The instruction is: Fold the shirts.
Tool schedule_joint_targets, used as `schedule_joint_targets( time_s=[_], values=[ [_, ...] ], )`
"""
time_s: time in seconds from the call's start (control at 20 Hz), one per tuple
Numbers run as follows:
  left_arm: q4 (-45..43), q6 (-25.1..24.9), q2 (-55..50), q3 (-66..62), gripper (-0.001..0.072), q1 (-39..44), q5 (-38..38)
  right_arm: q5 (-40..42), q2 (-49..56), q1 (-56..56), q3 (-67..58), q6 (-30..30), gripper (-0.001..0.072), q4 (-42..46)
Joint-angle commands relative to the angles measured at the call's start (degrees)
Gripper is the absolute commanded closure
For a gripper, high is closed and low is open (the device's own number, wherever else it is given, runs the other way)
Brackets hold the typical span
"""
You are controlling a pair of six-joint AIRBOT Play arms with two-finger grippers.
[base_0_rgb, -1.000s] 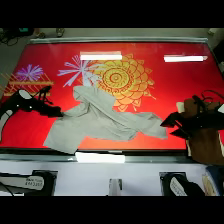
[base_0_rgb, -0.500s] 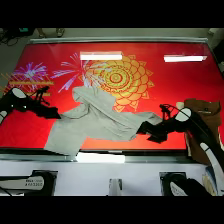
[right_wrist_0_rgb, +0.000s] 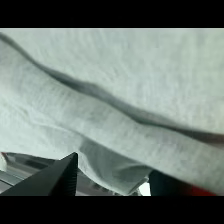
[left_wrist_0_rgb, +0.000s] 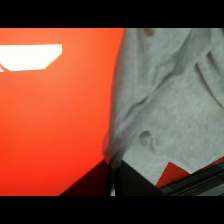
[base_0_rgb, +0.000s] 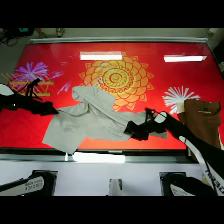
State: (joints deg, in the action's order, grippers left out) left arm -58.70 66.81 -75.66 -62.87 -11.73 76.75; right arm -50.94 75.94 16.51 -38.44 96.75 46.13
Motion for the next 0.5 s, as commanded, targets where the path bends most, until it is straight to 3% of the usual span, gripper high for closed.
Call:
schedule_joint_targets(
  time_s=[0.0,0.05,0.15,0.25,0.45],
  values=[
    [1.27,1.05,4.39,0.00,0.0666,-0.02,0.46,5.62,0.83,1.07,0.04,3.85,0.0452,-0.63],
    [1.62,1.27,5.62,0.00,0.0666,-0.02,0.46,5.07,0.79,1.05,-0.04,3.85,0.0672,-0.90],
    [3.76,1.22,9.38,-0.04,0.0666,-0.04,-0.48,0.37,-0.74,0.90,-2.21,-0.33,0.0682,-0.20],
    [7.67,1.22,15.04,-1.92,0.0666,-0.04,-4.24,-5.29,-5.57,0.90,-8.90,-6.62,0.0682,5.95],
    [12.94,4.17,26.51,-18.49,0.0666,-0.04,-19.47,-12.17,-18.80,0.90,-37.18,-2.34,0.0681,36.89]
  ],
)
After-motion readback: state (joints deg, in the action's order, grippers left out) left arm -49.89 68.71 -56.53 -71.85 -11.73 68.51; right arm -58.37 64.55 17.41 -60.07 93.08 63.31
